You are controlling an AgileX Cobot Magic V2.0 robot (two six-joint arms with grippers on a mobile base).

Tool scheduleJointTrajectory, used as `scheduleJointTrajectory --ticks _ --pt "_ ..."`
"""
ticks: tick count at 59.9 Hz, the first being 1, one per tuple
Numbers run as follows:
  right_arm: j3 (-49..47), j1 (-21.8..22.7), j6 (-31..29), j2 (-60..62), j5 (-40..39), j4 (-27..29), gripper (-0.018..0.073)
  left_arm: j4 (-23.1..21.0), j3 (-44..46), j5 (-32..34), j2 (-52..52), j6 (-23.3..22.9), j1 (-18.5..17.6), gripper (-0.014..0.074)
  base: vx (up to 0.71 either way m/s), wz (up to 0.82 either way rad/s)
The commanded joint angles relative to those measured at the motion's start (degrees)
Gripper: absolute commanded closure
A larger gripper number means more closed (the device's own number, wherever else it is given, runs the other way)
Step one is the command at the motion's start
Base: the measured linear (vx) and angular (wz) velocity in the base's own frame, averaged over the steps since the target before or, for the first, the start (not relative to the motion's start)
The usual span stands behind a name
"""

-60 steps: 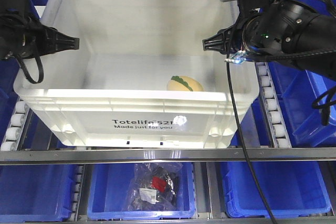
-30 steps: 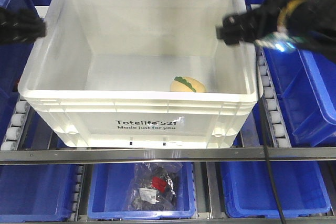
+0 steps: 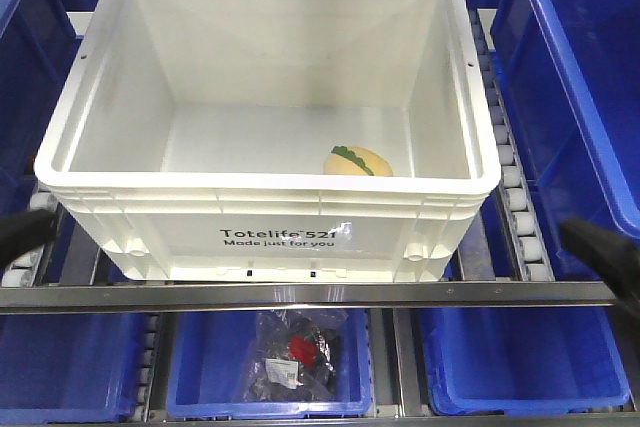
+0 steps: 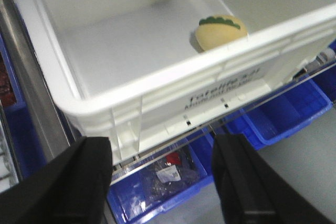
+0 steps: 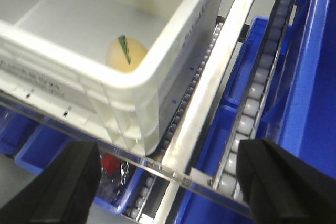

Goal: Place moving items into box and shelve

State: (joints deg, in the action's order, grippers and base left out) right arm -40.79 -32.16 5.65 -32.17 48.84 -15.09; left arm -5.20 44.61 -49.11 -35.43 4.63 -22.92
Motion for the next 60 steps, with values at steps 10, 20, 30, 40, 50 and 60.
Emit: scheduleJointTrajectory --ticks 10,20,30,40,50,60 --pt "1.7 0.0 -0.2 7.0 1.3 0.4 0.0082 -1.0 -4.4 3.5 3.8 0.7 -0.3 0.0262 0.0 0.0" --pt "1.7 0.0 -0.7 7.3 3.7 0.4 0.0328 -1.0 -5.3 3.1 3.7 0.7 -0.3 0.0451 0.0 0.0" --pt "1.7 0.0 -0.6 7.3 6.2 0.3 0.0582 -1.0 -5.3 2.0 3.8 0.7 -0.3 0.0564 0.0 0.0" --pt "1.7 0.0 -0.6 7.3 7.3 0.3 0.0576 -1.0 -5.3 2.0 3.8 0.7 -0.3 0.0609 0.0 0.0" --pt "1.7 0.0 -0.7 7.3 7.5 0.3 0.0575 -1.0 -5.3 1.9 4.5 0.7 -0.3 0.0611 0.0 0.0" --pt "1.7 0.0 -0.7 7.3 7.6 0.2 0.0575 2.7 -7.5 6.9 11.0 4.1 6.4 0.061 0.0 0.0"
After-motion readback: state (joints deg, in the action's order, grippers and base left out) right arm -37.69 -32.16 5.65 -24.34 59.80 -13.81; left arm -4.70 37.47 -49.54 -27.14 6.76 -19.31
